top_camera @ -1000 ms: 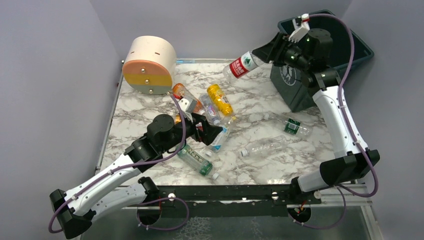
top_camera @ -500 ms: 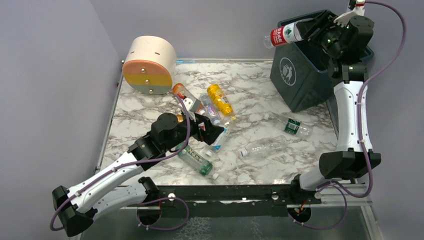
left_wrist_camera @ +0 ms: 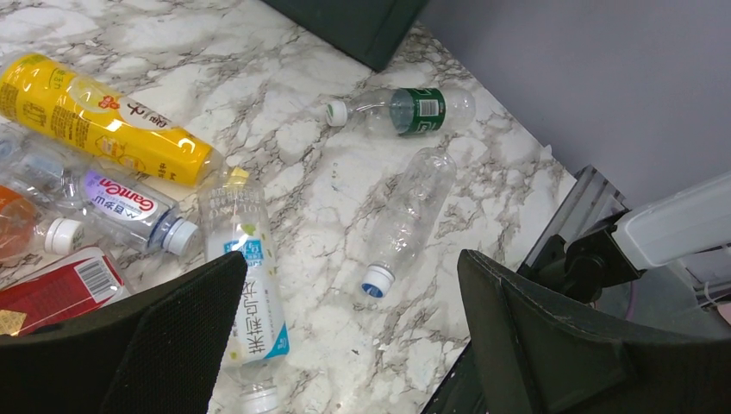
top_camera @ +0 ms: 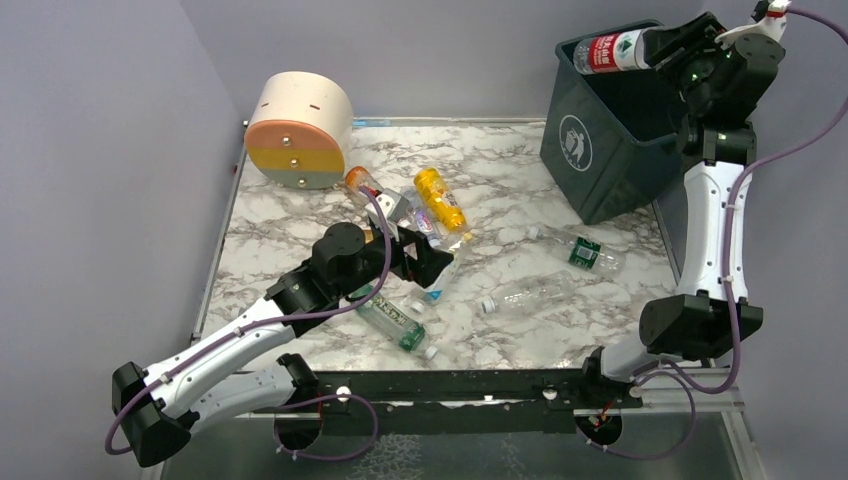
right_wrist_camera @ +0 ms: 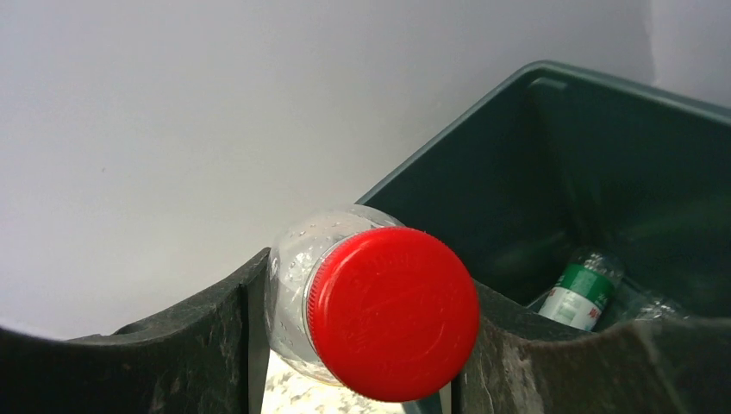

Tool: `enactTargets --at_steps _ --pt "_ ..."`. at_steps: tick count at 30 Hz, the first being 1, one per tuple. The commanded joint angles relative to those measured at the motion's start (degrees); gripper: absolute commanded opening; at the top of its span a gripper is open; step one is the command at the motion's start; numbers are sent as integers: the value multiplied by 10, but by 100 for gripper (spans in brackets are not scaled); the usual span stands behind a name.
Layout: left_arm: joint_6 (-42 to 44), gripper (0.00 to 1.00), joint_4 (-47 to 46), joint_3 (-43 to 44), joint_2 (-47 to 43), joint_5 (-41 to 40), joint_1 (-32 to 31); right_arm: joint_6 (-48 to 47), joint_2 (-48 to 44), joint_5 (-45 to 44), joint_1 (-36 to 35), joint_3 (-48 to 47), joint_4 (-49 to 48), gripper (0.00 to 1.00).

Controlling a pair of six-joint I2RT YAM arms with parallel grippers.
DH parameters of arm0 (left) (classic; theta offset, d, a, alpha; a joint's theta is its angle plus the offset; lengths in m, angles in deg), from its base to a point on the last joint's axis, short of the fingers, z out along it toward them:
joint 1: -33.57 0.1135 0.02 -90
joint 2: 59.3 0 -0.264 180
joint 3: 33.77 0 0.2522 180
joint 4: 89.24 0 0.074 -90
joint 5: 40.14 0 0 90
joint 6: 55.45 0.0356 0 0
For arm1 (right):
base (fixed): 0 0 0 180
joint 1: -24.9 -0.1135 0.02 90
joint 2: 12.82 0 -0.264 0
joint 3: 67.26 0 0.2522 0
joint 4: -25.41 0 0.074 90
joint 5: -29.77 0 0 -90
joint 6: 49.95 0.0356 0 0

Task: Put the plastic bottles in the bin
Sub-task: Place the plastic bottle in the trash bin.

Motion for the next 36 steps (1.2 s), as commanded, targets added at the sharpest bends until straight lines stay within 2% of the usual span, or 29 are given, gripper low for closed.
enactTargets --at_steps 1,15,21,30,34,36 --pt "-7 99 -28 -13 -2 15 2 24 9 -42 13 3 -44 55" --pt "-9 99 -32 -19 -8 17 2 31 61 -56 17 6 -29 55" --pt "-10 99 -35 -18 -5 18 2 29 80 -44 17 -4 -8 59" --pt "-12 99 -35 -19 -4 20 3 25 85 -27 17 -6 10 75" --pt "-13 99 -35 -18 -3 21 3 21 73 -35 17 1 16 85" --pt "-14 99 -35 -17 -3 22 3 17 69 -41 17 -2 23 94"
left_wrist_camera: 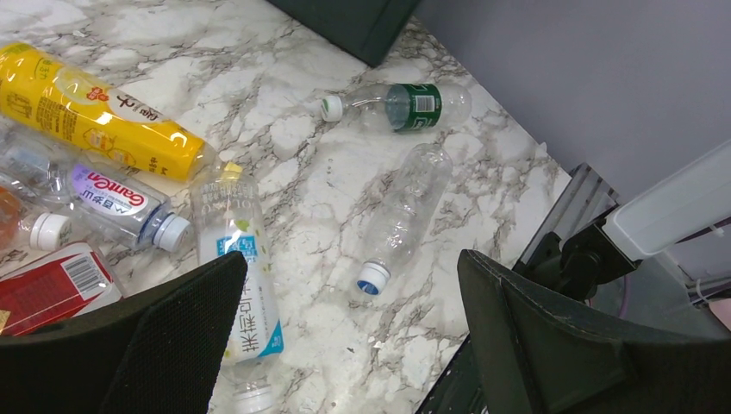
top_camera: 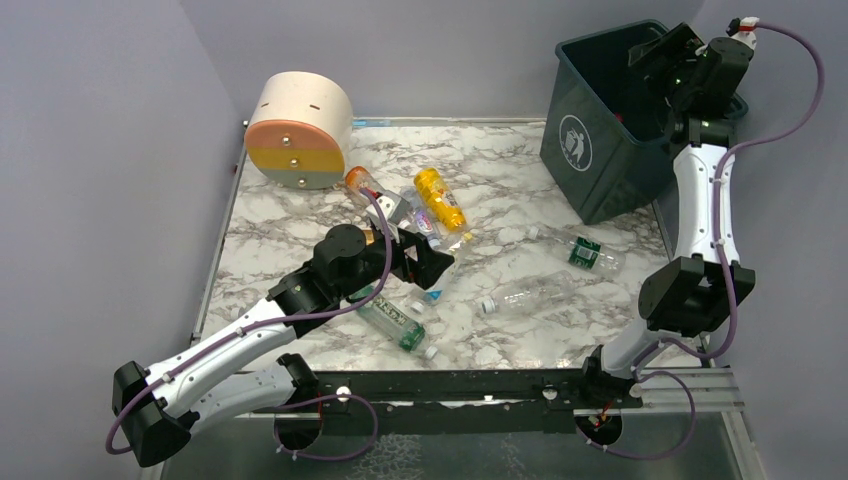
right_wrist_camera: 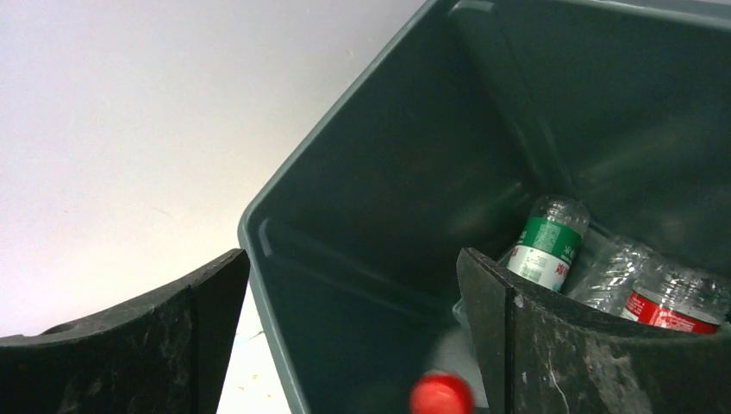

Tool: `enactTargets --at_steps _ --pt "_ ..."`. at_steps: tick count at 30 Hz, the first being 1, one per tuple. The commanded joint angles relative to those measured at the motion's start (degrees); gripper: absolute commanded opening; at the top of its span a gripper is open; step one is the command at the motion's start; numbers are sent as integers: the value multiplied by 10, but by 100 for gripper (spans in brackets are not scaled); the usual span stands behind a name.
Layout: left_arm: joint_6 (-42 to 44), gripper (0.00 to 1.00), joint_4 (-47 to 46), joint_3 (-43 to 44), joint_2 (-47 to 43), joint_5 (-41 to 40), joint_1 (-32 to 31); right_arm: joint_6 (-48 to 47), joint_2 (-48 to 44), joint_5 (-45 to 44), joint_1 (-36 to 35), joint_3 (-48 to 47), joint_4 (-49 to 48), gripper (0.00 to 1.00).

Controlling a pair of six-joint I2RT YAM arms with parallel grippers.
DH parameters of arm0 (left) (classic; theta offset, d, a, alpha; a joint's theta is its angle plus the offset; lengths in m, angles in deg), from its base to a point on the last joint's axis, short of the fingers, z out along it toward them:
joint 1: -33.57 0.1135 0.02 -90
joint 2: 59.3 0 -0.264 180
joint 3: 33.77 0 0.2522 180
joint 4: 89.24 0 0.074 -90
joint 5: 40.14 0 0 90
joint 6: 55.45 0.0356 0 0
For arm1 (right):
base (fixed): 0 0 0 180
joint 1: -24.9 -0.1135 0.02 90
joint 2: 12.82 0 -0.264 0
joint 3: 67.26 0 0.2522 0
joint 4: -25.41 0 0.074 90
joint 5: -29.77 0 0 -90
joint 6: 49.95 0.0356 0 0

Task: Put the plastic bottles in the bin
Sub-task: Place the plastic bottle in the trash bin, then pick up the plastic bottle at the center of the board.

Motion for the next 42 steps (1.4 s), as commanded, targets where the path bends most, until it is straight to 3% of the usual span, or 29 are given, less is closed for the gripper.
enactTargets --at_steps 1,14,20,27,42 --pt "-5 99 -22 -5 -5 17 3 -9 -15 -6 3 -9 22 95" --pt "-8 99 -28 -7 20 52 2 -10 -85 41 3 0 41 97" --pt "-7 99 -37 -13 52 76 1 -6 -134 126 3 37 41 98" --pt "-5 99 -63 -16 98 94 -1 -3 -200 221 3 102 44 99" --pt "3 99 -108 -3 209 104 -32 13 -324 331 3 263 39 100"
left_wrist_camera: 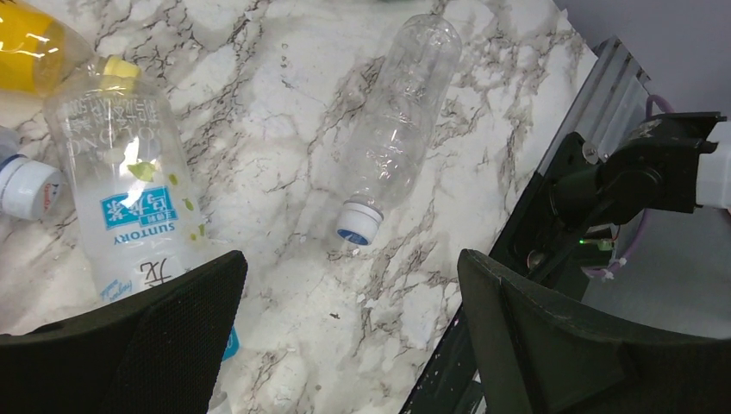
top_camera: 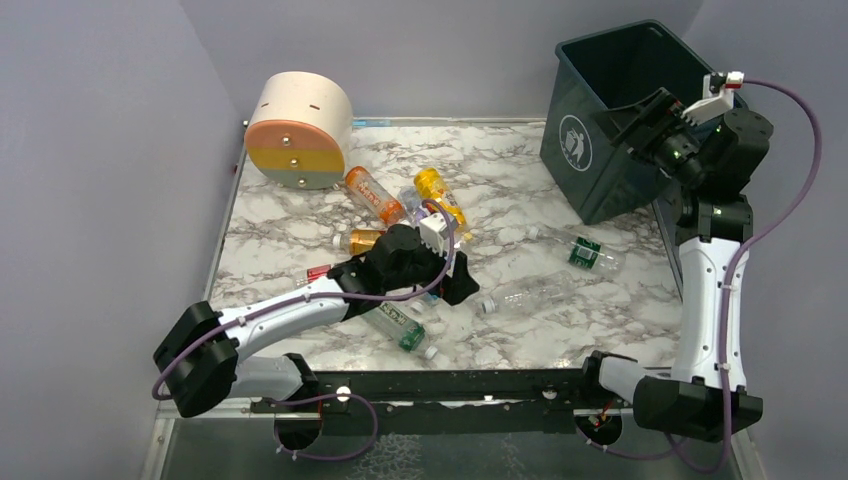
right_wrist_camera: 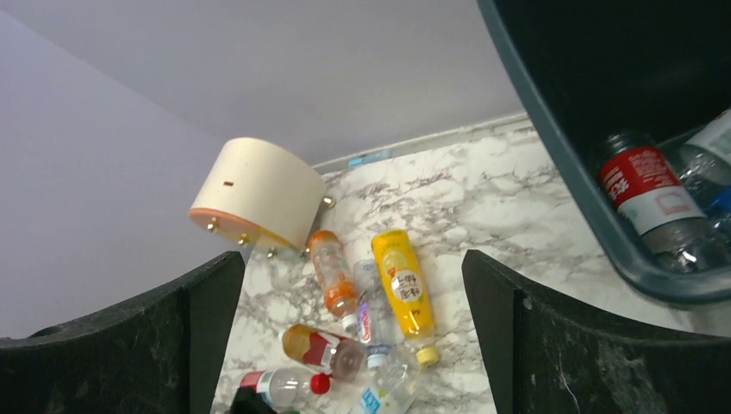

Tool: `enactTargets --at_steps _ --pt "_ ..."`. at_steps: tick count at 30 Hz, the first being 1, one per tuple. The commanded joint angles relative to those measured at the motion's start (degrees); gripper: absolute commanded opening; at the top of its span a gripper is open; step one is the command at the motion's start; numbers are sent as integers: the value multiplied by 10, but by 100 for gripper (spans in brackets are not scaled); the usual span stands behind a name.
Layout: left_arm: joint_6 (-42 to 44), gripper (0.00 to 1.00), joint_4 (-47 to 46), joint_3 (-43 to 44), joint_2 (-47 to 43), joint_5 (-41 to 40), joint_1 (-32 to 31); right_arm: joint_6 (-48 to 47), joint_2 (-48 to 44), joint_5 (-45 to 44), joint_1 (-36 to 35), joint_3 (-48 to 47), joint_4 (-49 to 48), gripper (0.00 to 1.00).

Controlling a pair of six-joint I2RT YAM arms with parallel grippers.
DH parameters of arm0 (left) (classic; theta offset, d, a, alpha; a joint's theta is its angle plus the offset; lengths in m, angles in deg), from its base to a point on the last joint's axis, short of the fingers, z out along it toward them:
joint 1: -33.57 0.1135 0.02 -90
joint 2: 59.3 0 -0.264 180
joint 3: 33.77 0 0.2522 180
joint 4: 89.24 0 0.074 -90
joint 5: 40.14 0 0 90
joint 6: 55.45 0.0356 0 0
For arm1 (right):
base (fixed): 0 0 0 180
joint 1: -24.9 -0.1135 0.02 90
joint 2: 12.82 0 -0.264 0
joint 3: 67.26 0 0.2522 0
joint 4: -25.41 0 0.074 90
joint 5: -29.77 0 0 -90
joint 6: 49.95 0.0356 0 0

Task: Put the plastic bottles in the bin
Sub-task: Pick up the plastic bottle at the center of the board.

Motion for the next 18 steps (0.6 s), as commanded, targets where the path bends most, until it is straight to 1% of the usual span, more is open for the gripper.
enactTargets --at_steps 1,7,18 --pt "8 99 -39 13 27 16 -12 11 -31 62 2 33 -7 100" --pt "24 99 -50 43 87 16 -30 32 -68 74 -12 84 -23 100" --pt "78 99 -62 110 217 -9 -75 43 -80 92 -15 110 -34 100"
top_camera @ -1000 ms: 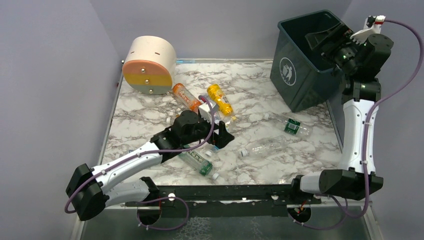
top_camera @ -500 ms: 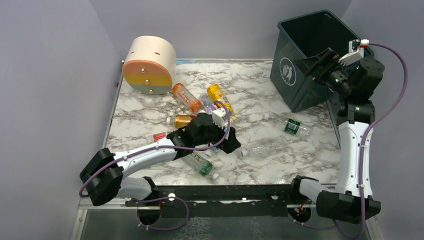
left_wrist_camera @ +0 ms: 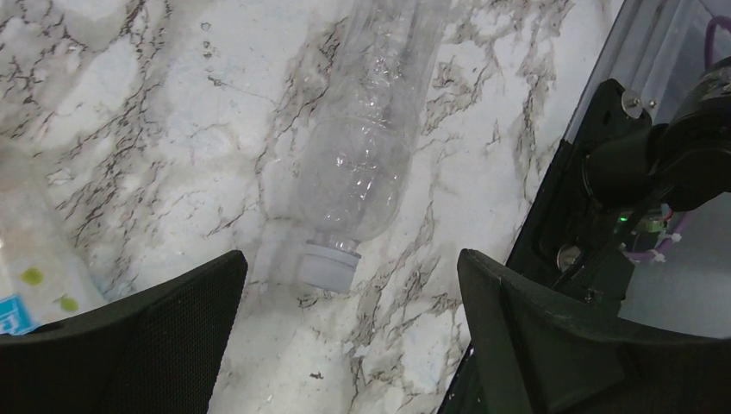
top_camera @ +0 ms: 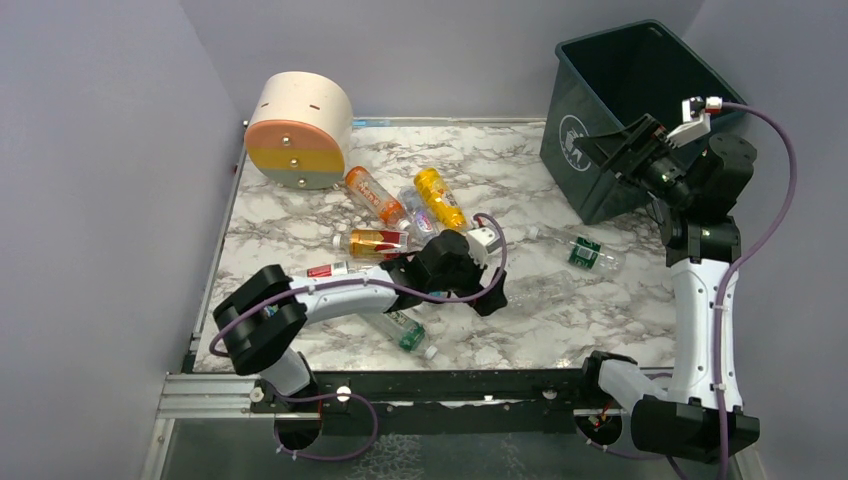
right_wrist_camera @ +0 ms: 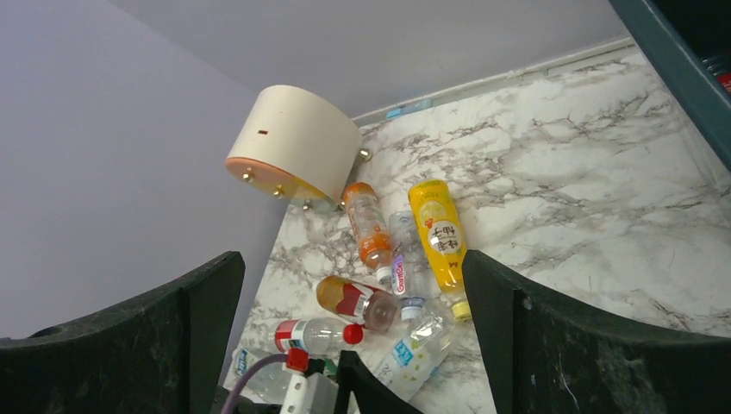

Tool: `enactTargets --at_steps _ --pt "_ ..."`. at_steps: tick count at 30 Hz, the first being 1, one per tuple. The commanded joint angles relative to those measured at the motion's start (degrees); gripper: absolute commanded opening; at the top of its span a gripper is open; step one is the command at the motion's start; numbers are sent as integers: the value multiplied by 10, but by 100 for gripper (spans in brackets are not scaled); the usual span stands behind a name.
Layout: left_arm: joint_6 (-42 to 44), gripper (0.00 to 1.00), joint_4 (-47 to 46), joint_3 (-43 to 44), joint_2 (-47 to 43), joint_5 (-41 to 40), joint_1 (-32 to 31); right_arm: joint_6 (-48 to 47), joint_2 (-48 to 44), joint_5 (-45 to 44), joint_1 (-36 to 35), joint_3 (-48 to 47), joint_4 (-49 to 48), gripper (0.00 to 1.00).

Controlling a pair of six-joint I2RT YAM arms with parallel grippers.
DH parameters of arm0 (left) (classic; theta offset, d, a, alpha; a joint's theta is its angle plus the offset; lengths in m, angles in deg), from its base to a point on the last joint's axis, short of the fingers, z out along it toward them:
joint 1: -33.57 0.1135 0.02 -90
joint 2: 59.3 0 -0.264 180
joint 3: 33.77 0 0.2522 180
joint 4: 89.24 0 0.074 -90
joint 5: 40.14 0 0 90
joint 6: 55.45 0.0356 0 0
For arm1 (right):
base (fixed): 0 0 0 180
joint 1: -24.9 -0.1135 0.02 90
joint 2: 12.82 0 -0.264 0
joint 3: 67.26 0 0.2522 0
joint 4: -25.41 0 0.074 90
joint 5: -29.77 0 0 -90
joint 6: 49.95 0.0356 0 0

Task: Put the plastic bottles in the bin
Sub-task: Pick up the plastic bottle at the center of the board.

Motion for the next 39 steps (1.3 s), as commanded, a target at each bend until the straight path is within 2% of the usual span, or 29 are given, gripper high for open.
enactTargets --at_steps 1,8,13,24,29,33,39 --pt "43 99 -23 36 53 -15 -17 14 -12 30 -3 14 -25 100" --pt "90 99 -14 103 142 -76 -39 18 -16 37 -3 26 -30 100" --pt "117 99 7 151 196 -90 -47 22 -13 42 -3 30 -34 100" --pt "137 99 16 172 244 -98 -53 24 -12 49 -3 39 -41 100" --pt "138 87 18 174 245 -98 -54 27 -12 53 -3 44 -45 100" --pt "137 72 22 178 245 -93 -53 32 -9 58 -3 47 -51 100" --pt "126 69 24 166 221 -96 -54 33 -9 61 -3 49 -52 100"
